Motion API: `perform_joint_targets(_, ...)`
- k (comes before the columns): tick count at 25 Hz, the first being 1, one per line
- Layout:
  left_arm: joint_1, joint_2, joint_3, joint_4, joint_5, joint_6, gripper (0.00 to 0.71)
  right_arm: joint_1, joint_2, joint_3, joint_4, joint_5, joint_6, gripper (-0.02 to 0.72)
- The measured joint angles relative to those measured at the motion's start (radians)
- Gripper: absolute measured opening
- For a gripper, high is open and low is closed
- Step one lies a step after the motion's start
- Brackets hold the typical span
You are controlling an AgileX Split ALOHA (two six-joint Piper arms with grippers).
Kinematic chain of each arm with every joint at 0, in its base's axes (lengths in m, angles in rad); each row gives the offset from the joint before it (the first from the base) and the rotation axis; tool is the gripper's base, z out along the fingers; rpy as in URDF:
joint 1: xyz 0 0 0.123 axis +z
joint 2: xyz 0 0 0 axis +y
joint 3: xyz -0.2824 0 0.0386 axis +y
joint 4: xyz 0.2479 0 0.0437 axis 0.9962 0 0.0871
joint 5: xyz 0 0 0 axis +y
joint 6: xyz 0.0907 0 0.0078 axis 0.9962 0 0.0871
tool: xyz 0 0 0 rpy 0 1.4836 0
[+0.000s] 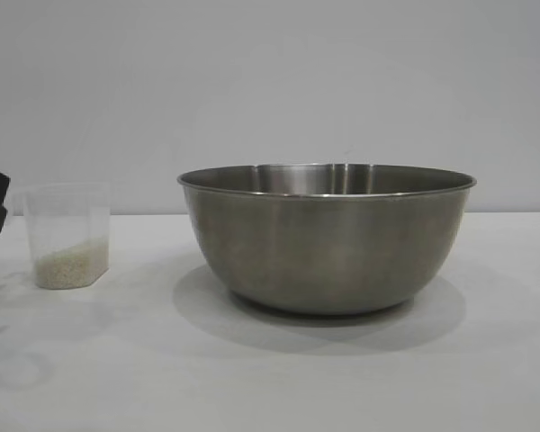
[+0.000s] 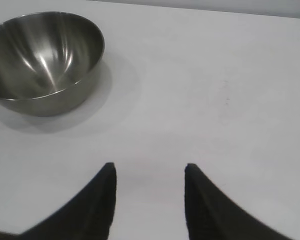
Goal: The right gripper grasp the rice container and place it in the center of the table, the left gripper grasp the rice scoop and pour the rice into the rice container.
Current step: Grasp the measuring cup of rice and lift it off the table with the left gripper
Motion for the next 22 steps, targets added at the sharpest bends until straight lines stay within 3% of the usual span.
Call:
perform_joint_targets(11,0.0,0.065,-0.002,0.0,-0.028,0.0,0.225,0.0,0.0,0.0,0.0,0.0,0.0,0.263)
perform_joint_targets(22,0.0,0.072,-0.094,0.0,-0.028,0.002,0.225,0.0,0.0,0.0,0.0,0.0,0.0,0.263)
